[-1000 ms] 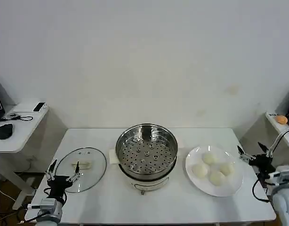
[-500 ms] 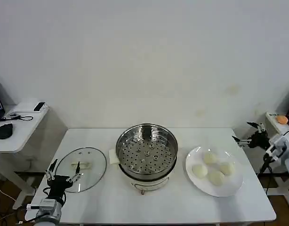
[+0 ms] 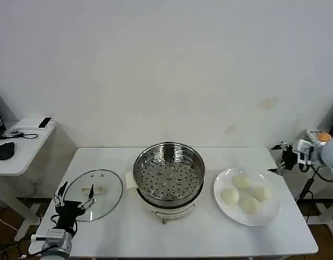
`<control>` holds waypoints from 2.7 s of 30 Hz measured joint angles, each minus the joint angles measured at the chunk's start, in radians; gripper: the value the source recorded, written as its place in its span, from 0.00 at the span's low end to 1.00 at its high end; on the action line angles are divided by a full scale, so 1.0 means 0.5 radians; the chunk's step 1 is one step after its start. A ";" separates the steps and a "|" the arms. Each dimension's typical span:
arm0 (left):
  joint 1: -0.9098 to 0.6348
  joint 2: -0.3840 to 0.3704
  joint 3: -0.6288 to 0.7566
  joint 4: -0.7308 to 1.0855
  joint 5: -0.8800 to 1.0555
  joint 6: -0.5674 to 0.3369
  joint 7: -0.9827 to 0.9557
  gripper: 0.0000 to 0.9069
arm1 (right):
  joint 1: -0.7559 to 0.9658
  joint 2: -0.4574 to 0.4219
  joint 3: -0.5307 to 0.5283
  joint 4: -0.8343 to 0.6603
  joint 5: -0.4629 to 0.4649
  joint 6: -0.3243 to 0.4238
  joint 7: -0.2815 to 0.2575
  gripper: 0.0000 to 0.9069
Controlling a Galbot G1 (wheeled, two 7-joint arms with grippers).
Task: Take steamed baozi put them in steamer then cover it.
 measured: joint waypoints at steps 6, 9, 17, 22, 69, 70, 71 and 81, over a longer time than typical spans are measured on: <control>0.013 -0.018 -0.013 0.007 0.000 0.000 -0.004 1.00 | 0.147 0.097 -0.220 -0.128 -0.119 0.032 -0.073 1.00; 0.029 -0.018 -0.013 0.007 0.003 0.000 -0.001 1.00 | 0.178 0.146 -0.282 -0.179 -0.152 0.039 -0.096 1.00; 0.027 0.007 -0.004 0.029 0.016 -0.002 -0.001 1.00 | 0.200 0.257 -0.359 -0.286 -0.235 0.055 -0.103 1.00; 0.030 0.008 0.000 0.044 0.020 -0.004 -0.004 1.00 | 0.180 0.316 -0.368 -0.345 -0.284 0.072 -0.081 1.00; -0.004 0.022 -0.023 0.130 0.019 -0.012 -0.001 1.00 | 0.158 0.591 -0.361 -0.719 -0.375 0.087 0.133 0.88; -0.004 0.022 -0.023 0.131 0.020 -0.012 -0.001 1.00 | 0.157 0.592 -0.361 -0.721 -0.373 0.085 0.134 0.87; -0.004 0.022 -0.023 0.132 0.020 -0.012 -0.001 1.00 | 0.156 0.593 -0.361 -0.723 -0.370 0.083 0.135 0.86; 0.003 0.015 -0.020 0.137 0.022 -0.012 -0.005 1.00 | 0.145 0.596 -0.354 -0.736 -0.341 0.075 0.149 0.71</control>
